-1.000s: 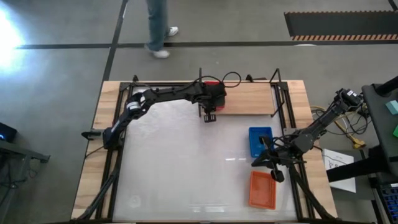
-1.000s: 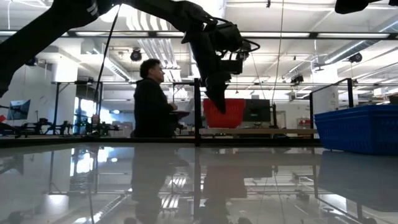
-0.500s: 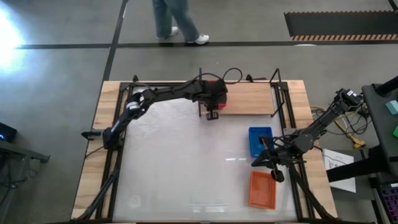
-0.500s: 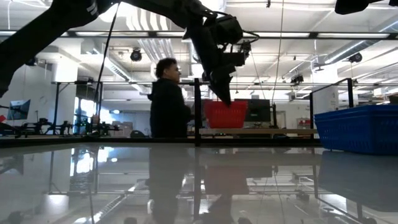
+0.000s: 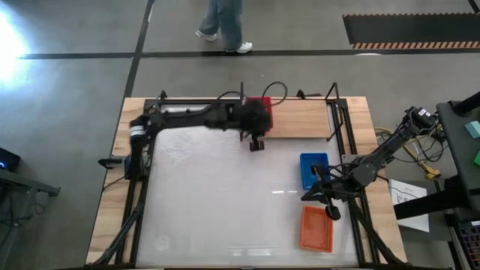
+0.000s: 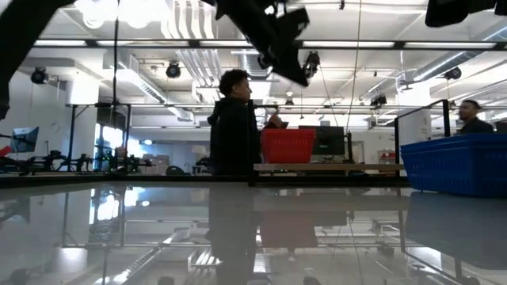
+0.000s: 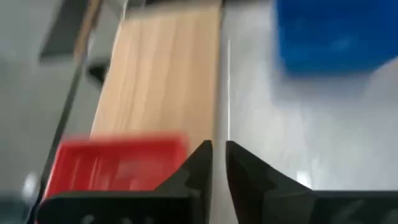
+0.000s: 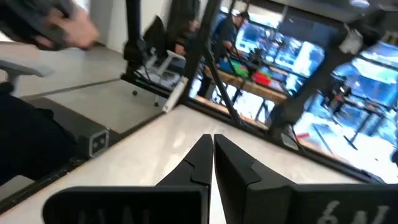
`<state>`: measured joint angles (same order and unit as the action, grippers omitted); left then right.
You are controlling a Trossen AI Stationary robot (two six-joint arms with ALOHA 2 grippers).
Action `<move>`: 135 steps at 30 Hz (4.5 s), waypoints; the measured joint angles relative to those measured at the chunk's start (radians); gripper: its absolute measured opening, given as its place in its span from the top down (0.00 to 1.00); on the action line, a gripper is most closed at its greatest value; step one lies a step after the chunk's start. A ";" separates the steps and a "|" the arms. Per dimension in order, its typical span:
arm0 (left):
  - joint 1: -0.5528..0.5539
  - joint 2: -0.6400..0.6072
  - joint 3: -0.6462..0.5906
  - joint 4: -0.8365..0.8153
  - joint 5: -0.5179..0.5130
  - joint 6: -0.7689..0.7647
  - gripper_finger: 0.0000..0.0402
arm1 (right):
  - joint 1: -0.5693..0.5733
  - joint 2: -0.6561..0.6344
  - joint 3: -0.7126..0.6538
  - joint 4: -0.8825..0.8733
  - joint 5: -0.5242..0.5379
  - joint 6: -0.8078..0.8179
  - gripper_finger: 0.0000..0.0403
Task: Stack baskets on shelf by color
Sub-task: Put the stacked orange baskets on the shelf
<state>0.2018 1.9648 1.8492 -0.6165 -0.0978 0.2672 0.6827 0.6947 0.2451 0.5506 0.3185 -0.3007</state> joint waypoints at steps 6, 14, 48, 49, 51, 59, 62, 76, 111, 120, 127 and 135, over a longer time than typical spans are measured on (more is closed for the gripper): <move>-0.087 -0.211 -0.467 0.572 0.106 -0.073 0.99 | 0.000 0.076 0.000 -0.001 0.147 0.061 0.98; -0.196 -0.388 -1.019 1.269 0.129 -0.209 0.99 | 0.000 0.159 0.116 -0.284 0.287 0.383 0.98; -0.233 -0.414 -1.335 1.761 0.116 -0.262 0.99 | 0.320 1.183 1.369 -1.769 -0.202 1.680 0.38; -0.235 -0.414 -1.335 1.761 0.116 -0.262 0.99 | 0.319 1.194 1.368 -1.771 -0.213 1.681 0.39; -0.239 -0.414 -1.335 1.760 0.116 -0.262 0.99 | 0.319 1.215 1.366 -1.775 -0.236 1.680 0.41; -0.245 -0.414 -1.337 1.760 0.116 -0.262 0.99 | 0.319 1.298 1.367 -1.776 -0.281 1.648 0.70; -0.245 -0.414 -1.337 1.760 0.116 -0.262 0.99 | 0.319 1.307 1.386 -1.776 -0.300 1.606 0.88; -0.248 -0.413 -1.345 1.759 0.116 -0.261 0.99 | 0.249 1.176 1.672 -1.997 0.083 1.163 0.98; -0.258 -0.413 -1.350 1.752 0.117 -0.261 0.99 | -1.074 0.601 0.744 -1.431 -0.166 -0.198 0.98; -0.258 -0.413 -1.350 1.752 0.117 -0.261 0.99 | -1.187 0.744 0.798 -1.350 -0.161 -0.304 0.98; -0.258 -0.413 -1.350 1.752 0.117 -0.261 0.99 | -1.197 0.808 0.877 -1.354 -0.175 -0.305 0.98; -0.259 -0.413 -1.350 1.731 0.117 -0.262 0.99 | -1.196 0.819 0.919 -1.371 -0.247 -0.269 0.97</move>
<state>-0.0570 1.5513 0.4995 1.1145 0.0191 0.0050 -0.5133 1.5135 1.1645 -0.8205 0.0719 -0.5699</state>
